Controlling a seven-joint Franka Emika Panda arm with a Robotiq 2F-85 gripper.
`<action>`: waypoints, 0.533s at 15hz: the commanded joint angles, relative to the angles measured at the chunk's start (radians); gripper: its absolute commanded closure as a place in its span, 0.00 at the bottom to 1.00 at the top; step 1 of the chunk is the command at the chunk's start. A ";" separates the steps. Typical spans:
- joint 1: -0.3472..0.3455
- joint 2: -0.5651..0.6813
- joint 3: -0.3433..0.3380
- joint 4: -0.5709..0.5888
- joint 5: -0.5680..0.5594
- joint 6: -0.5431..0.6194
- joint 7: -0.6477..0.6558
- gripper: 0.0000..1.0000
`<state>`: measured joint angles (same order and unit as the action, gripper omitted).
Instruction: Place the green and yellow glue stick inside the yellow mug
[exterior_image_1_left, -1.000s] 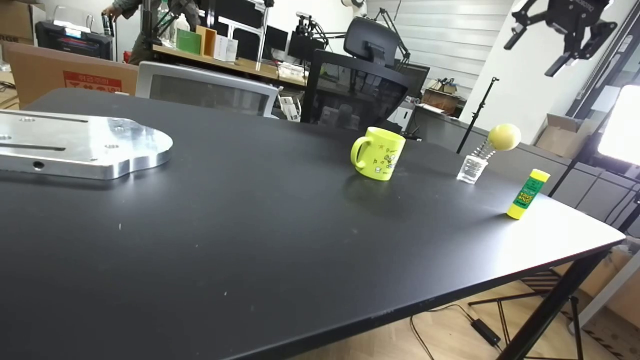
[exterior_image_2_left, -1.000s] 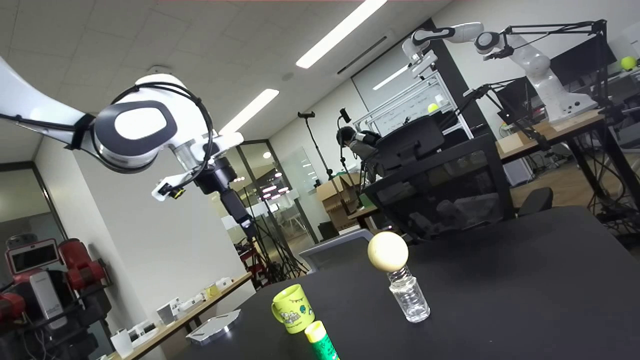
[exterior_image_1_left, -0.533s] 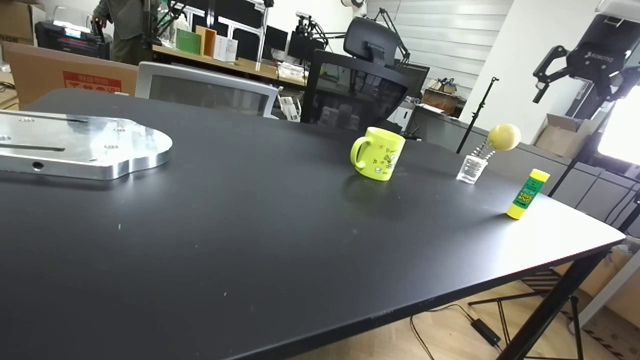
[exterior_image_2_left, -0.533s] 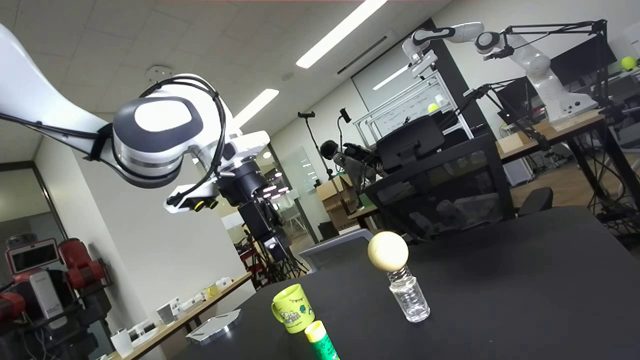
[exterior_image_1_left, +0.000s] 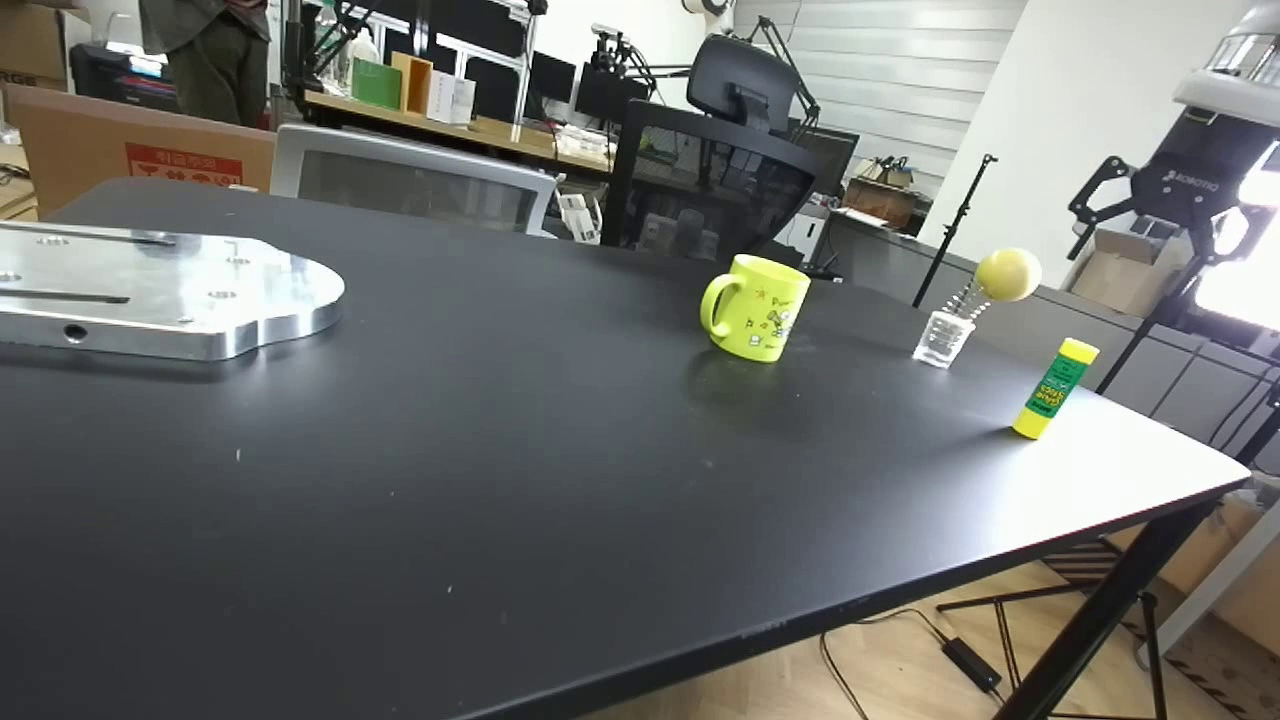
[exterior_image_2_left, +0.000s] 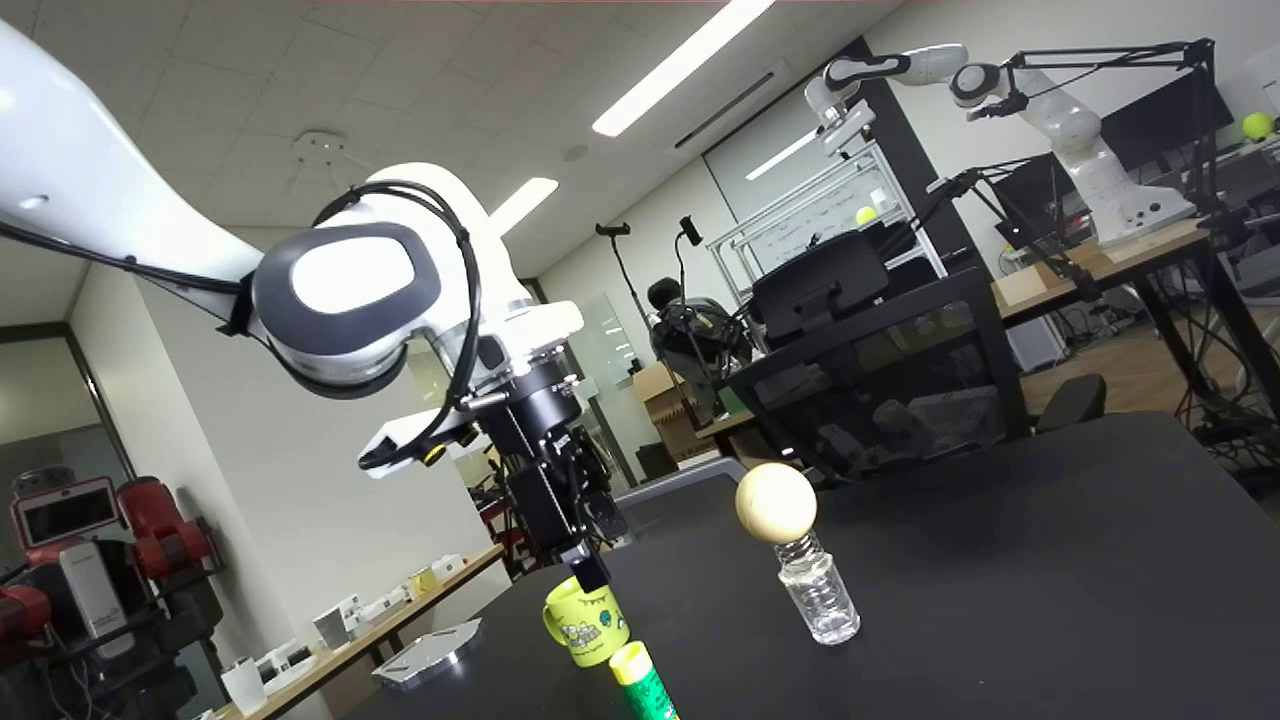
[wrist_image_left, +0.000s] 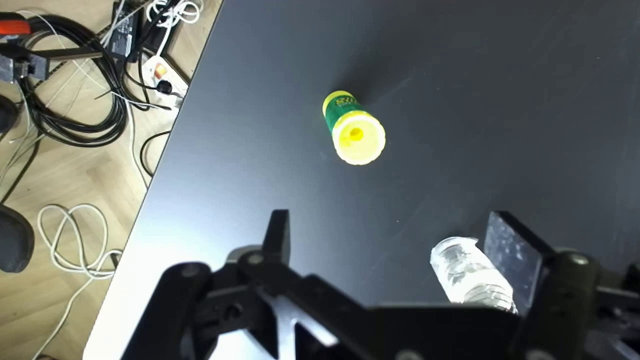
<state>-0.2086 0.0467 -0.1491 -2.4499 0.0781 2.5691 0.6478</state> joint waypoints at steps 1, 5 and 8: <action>0.001 0.049 -0.029 -0.003 0.083 0.053 -0.070 0.00; -0.006 0.101 -0.046 0.005 0.154 0.080 -0.153 0.00; -0.026 0.138 -0.069 0.024 0.191 0.080 -0.238 0.00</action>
<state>-0.2139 0.1470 -0.1979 -2.4526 0.2269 2.6458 0.4862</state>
